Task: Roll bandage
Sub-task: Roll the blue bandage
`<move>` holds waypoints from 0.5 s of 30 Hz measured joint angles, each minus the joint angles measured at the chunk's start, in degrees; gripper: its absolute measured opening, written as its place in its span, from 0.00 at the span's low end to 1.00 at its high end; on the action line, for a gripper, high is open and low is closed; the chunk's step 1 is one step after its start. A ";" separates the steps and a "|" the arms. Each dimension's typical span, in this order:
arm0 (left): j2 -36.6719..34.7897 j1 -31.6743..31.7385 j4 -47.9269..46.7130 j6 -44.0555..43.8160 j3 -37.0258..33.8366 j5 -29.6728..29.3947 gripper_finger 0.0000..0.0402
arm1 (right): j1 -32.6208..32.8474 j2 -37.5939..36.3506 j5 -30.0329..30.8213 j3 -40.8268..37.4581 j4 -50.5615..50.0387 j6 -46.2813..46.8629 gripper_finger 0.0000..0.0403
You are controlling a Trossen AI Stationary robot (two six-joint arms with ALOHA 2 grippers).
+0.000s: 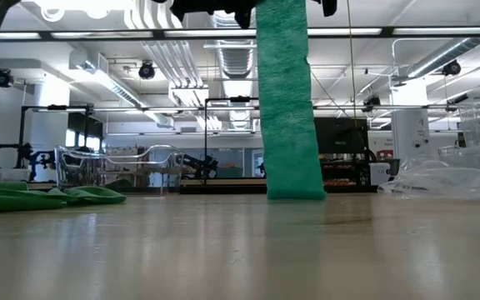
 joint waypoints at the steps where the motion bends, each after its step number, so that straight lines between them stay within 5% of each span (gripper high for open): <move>1: -0.06 0.00 0.00 1.04 0.00 -0.24 0.12 | 0.01 -0.12 -0.15 0.00 0.01 0.53 0.26; 6: -0.20 0.05 0.00 2.47 0.00 -0.64 0.15 | 0.06 -1.42 -0.54 0.00 -0.11 1.54 0.41; 15: -0.43 0.67 -0.37 6.86 0.00 1.35 0.03 | 0.08 -4.12 0.13 -1.62 2.28 0.26 0.57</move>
